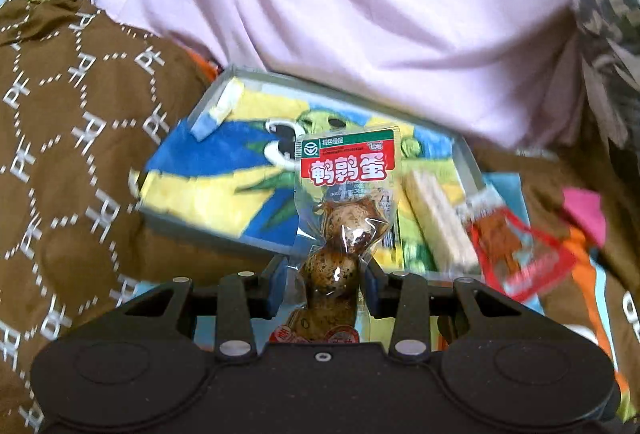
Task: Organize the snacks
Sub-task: 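Carry the quail-egg packet and tangerine over the grey tray with both tools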
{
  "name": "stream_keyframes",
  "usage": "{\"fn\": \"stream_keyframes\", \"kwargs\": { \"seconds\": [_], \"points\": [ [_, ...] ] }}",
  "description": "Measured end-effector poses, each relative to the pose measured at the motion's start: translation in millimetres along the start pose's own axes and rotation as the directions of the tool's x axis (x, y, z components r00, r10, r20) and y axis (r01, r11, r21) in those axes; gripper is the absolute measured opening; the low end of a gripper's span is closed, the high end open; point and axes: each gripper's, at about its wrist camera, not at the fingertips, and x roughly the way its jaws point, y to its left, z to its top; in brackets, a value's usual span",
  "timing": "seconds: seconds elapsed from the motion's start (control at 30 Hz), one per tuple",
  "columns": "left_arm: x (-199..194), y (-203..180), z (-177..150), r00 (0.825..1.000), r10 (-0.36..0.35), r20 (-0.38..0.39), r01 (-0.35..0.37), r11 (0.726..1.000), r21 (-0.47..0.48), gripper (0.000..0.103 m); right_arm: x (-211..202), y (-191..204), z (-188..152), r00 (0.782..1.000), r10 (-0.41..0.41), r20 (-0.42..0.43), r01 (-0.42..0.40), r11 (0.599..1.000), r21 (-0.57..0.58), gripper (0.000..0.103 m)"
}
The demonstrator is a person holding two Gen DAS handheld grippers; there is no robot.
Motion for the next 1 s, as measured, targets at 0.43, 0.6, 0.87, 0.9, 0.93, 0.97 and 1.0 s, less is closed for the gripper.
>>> {"fn": "stream_keyframes", "kwargs": {
  "seconds": [0.43, 0.6, 0.87, 0.9, 0.93, 0.97, 1.0],
  "points": [
    [60.7, -7.1, 40.3, 0.997, 0.068, 0.037, -0.066, 0.997, -0.047, 0.041, 50.5, -0.2, 15.5, 0.999, -0.033, 0.042, 0.031, 0.999, 0.032, 0.037],
    [78.1, -7.5, 42.6, 0.994, 0.100, 0.043, -0.098, 0.993, -0.061, 0.041, 62.9, -3.0, 11.4, 0.999, -0.038, 0.000, 0.038, 0.996, 0.079, 0.037],
    [94.5, -12.9, 39.9, 0.992, 0.122, 0.024, -0.121, 0.991, -0.055, 0.041, 67.7, -4.7, 5.7, 0.999, -0.036, -0.041, 0.040, 0.994, 0.097, 0.037],
    [96.0, -13.7, 39.7, 0.992, 0.126, 0.021, -0.125, 0.991, -0.052, 0.041, 67.4, -4.9, 5.7, 0.998, -0.037, -0.043, 0.041, 0.994, 0.099, 0.037],
    [96.9, -14.2, 39.4, 0.991, 0.129, 0.019, -0.128, 0.991, -0.049, 0.042, 67.5, -5.4, 5.7, 0.998, -0.037, -0.046, 0.042, 0.994, 0.101, 0.037],
    [97.4, -14.3, 39.0, 0.991, 0.129, 0.018, -0.128, 0.991, -0.049, 0.042, 67.8, -5.9, 5.9, 0.998, -0.038, -0.048, 0.043, 0.994, 0.102, 0.037],
    [98.0, -14.4, 38.6, 0.991, 0.130, 0.016, -0.130, 0.990, -0.050, 0.042, 67.6, -6.2, 6.2, 0.998, -0.039, -0.050, 0.044, 0.994, 0.103, 0.037]
  ]
}}
